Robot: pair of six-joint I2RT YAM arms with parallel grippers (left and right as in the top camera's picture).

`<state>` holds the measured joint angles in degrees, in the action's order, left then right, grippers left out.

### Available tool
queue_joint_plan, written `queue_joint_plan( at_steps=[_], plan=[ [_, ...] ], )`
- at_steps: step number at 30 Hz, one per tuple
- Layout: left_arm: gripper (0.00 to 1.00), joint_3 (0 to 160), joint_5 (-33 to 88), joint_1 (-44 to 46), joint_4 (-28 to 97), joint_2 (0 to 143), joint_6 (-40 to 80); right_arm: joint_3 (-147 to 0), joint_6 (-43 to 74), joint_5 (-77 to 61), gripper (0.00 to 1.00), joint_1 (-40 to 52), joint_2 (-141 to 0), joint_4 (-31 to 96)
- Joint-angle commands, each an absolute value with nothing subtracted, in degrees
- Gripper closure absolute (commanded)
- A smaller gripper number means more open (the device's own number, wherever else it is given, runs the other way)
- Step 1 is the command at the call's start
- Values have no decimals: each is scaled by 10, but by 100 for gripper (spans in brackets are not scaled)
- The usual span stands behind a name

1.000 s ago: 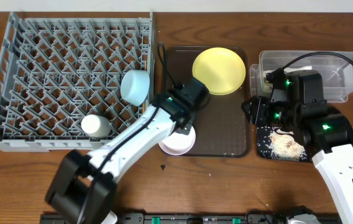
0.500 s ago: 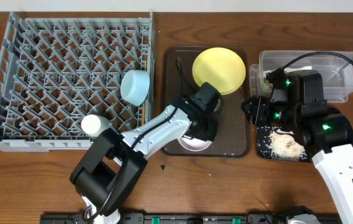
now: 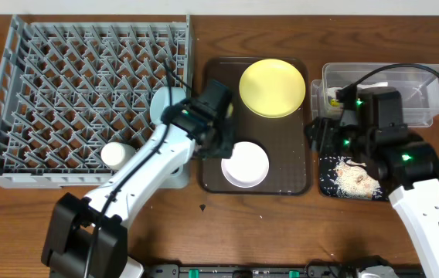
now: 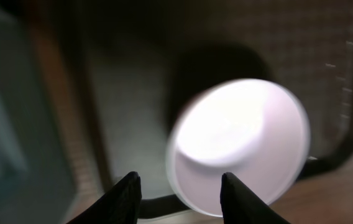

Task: Sort waste into correct bins and load items into the dishwasher
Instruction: 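Grasp the pink bowl rim with the left gripper and lift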

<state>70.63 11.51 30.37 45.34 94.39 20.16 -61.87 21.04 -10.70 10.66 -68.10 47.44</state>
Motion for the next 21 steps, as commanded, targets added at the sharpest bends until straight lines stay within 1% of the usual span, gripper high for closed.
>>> queue_joint_plan(
  at_steps=[1, 3, 5, 7, 9, 10, 16, 17, 18, 19, 21],
  plan=[
    [57, 696, 89, 296, 463, 951, 200, -622, 211, -46, 37, 61, -665, 475],
    [57, 678, 90, 296, 457, 956, 201, -622, 212, -50, 35, 35, -654, 476],
    [57, 658, 95, 299, 440, 968, 200, -622, 212, -52, 26, 12, -643, 476],
    [57, 644, 104, 300, 416, 977, 201, -622, 212, -52, 21, 9, -641, 476],
    [57, 629, 119, 302, 382, 990, 201, -622, 212, -52, 11, 10, -641, 477],
    [57, 624, 125, 303, 370, 997, 201, -622, 212, -52, 1, 12, -641, 479],
    [57, 615, 161, 310, 321, 1050, 203, -622, 212, -52, 1, 12, -641, 487],
    [60, 615, 161, 314, 315, 1058, 203, -622, 212, -52, 1, 12, -641, 487],
    [68, 615, 161, 317, 309, 1065, 203, -622, 212, -52, 1, 12, -641, 487],
    [72, 615, 161, 318, 306, 1068, 203, -622, 212, -52, 1, 12, -641, 487],
    [87, 615, 161, 321, 302, 1068, 203, -622, 212, -52, 1, 12, -641, 489]
  ],
)
